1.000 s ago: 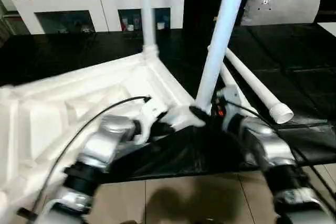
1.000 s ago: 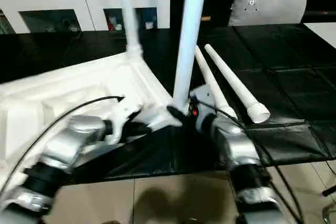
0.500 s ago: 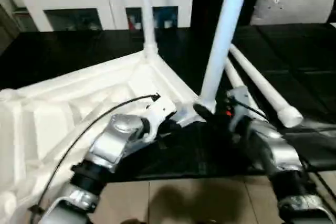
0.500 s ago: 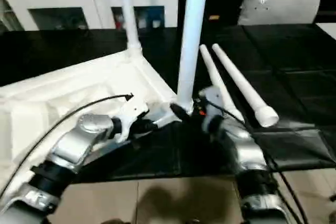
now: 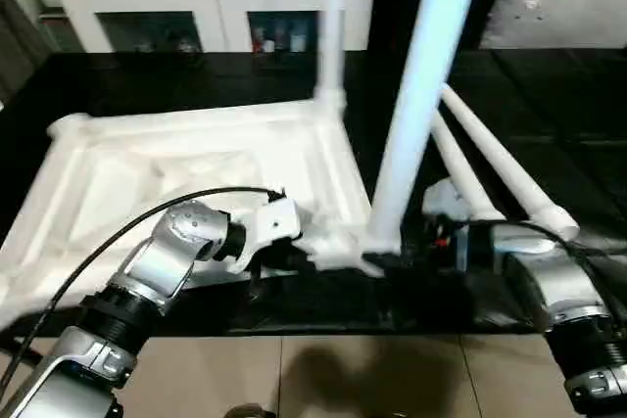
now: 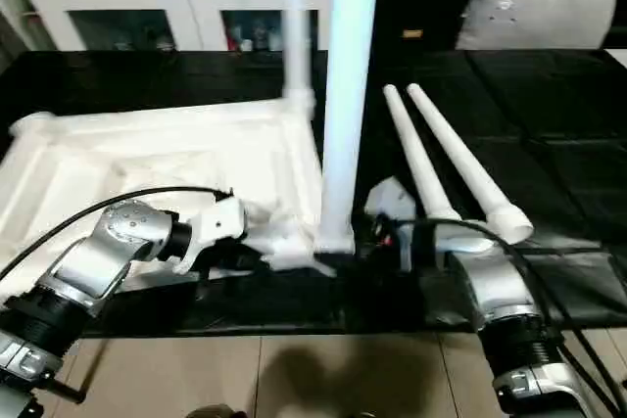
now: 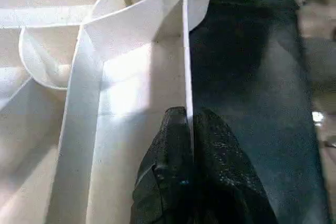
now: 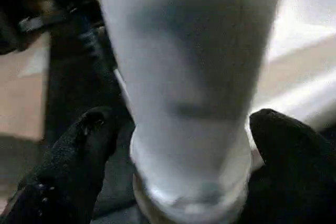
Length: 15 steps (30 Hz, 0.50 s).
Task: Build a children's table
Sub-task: Rotate leg to tighten
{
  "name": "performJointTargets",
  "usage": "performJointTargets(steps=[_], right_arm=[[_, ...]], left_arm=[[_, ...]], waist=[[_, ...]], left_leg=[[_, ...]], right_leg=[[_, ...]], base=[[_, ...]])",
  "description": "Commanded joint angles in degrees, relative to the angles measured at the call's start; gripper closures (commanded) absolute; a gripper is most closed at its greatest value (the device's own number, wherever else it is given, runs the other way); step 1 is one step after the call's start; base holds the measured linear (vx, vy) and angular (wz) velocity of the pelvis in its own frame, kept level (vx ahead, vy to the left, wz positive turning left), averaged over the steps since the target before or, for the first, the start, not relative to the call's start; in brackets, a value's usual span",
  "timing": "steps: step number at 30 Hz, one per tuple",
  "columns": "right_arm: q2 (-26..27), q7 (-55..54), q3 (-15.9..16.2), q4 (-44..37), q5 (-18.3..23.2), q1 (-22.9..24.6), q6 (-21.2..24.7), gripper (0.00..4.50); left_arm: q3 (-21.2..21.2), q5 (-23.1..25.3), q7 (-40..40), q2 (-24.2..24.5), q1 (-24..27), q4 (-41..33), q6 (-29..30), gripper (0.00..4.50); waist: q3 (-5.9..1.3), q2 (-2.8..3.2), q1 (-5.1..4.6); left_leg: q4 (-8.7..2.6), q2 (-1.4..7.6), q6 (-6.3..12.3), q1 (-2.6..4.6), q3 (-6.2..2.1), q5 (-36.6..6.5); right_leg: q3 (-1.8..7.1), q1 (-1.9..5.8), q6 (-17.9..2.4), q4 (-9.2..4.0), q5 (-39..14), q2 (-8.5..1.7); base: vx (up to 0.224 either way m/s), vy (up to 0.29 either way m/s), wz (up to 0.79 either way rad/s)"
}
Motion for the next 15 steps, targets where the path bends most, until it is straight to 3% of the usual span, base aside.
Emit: performJointTargets(steps=[1,6,15], right_arm=[[-0.82,1.39,0.36,-1.16,0.00,-0.82,-0.52,0.03],[-1.42,5.36,2.50,-0.17,0.15,-1.73,-1.48,0.33],[-1.37,7.50,2.97,-0.94,0.78,-0.66,-0.40,1.13]], left_arm=[[-2.68,0.93,-2.48,0.29,-0.07,0.85,-0.78,4.50],[-4.55,0.04,-8.23,1.79,-1.07,2.18,-4.67,4.50],[-4.66,0.11,-9.92,1.91,-1.49,4.09,-6.48,4.50]], waist=[[-3.67,-0.89,-0.01],[-3.68,-1.18,0.25],[-3.83,-1.21,0.70]], left_leg=[[-3.90,3.45,5.15,0.57,-0.91,-10.65],[-3.89,3.36,5.01,0.48,-0.89,-10.55],[-3.81,3.43,4.83,0.53,-0.89,-9.92]], right_leg=[[2.75,2.75,-12.35,-3.86,-14.76,-4.30],[2.74,2.80,-12.11,-3.82,-15.00,-4.31],[2.73,2.85,-12.45,-3.55,-13.86,-4.35]], base=[[0.000,0.000,0.00],[0.000,0.000,0.00],[0.000,0.000,0.00]])
